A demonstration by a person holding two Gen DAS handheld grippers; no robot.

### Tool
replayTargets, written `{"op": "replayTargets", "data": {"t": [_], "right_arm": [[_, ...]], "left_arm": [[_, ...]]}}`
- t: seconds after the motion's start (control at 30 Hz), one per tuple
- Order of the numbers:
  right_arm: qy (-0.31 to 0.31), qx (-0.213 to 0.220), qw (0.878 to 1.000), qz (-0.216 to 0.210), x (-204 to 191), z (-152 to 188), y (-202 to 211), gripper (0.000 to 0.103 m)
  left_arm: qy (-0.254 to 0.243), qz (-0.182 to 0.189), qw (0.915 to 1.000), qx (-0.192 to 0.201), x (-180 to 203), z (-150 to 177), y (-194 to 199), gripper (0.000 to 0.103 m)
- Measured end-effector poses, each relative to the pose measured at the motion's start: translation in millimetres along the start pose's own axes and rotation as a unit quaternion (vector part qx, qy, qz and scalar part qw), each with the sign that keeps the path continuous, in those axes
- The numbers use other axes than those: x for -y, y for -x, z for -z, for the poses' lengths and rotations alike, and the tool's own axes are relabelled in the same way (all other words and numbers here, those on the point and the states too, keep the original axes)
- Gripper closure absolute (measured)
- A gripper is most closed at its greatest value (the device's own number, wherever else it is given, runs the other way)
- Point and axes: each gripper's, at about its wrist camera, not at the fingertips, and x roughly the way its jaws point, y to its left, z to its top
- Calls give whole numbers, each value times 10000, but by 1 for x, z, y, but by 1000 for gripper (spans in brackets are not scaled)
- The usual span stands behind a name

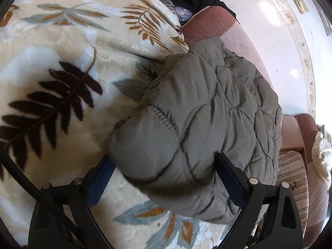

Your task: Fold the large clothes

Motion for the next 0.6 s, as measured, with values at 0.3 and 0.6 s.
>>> {"op": "replayTargets", "data": {"t": [0.3, 0.6], "right_arm": [[1054, 333, 9934, 298, -41, 6, -6, 50], [2397, 780, 9645, 782, -85, 25, 14, 65]], "left_arm": [[-856, -351, 9946, 471, 31, -1, 2, 40], [-2271, -1232, 9599, 1088, 74, 21, 19, 59]]}}
